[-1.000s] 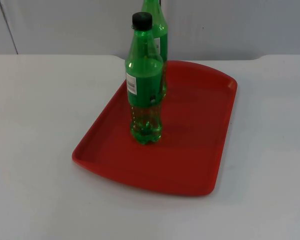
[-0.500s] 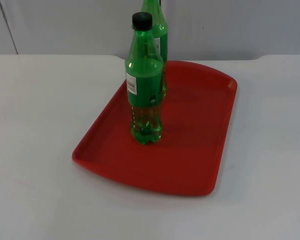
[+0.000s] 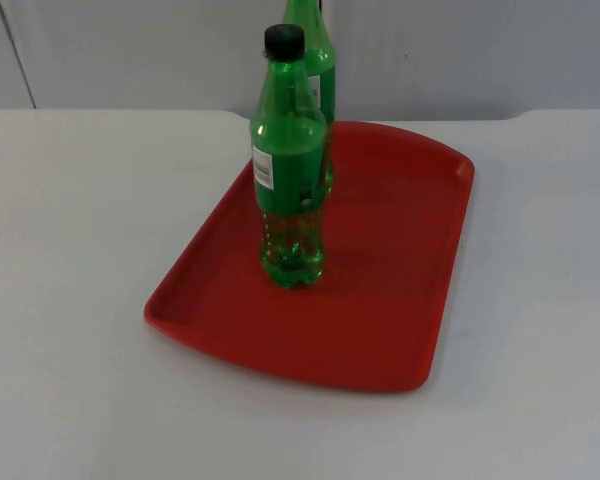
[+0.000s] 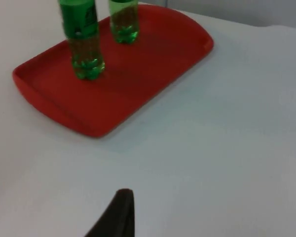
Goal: Place the bottle upright on the tray.
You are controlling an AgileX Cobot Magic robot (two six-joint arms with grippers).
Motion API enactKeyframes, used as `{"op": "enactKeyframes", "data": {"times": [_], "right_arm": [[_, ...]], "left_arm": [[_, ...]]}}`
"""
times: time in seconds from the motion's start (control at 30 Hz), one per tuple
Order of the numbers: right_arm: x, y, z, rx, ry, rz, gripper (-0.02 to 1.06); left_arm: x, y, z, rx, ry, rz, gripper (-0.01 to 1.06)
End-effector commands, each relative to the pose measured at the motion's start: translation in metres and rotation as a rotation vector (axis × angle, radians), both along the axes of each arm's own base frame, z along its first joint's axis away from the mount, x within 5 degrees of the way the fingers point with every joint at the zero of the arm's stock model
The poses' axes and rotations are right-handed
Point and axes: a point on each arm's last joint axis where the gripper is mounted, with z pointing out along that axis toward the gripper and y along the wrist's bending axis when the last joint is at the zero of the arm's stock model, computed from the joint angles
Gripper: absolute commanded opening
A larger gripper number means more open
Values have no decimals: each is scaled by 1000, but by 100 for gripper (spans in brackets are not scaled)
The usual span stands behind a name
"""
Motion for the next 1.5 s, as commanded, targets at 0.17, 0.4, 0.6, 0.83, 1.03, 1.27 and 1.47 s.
{"op": "enactKeyframes", "data": {"times": [0.17, 0.4, 0.6, 0.83, 1.03, 1.27, 1.47], "right_arm": [[-1, 1, 0, 3, -6, -163, 105], [-2, 2, 0, 3, -6, -263, 105], [-2, 2, 0, 3, -6, -339, 105], [-2, 3, 0, 3, -6, -357, 105], [-2, 3, 0, 3, -6, -357, 105], [-2, 3, 0, 3, -6, -357, 105], [-2, 3, 0, 3, -6, -357, 105]], "left_arm": [[0, 1, -1, 5, -3, 6, 105], [0, 1, -1, 5, -3, 6, 105], [0, 1, -1, 5, -3, 6, 105], [0, 1, -1, 5, -3, 6, 105], [0, 1, -1, 5, -3, 6, 105], [0, 1, -1, 5, -3, 6, 105], [0, 1, -1, 5, -3, 19, 105]]}}
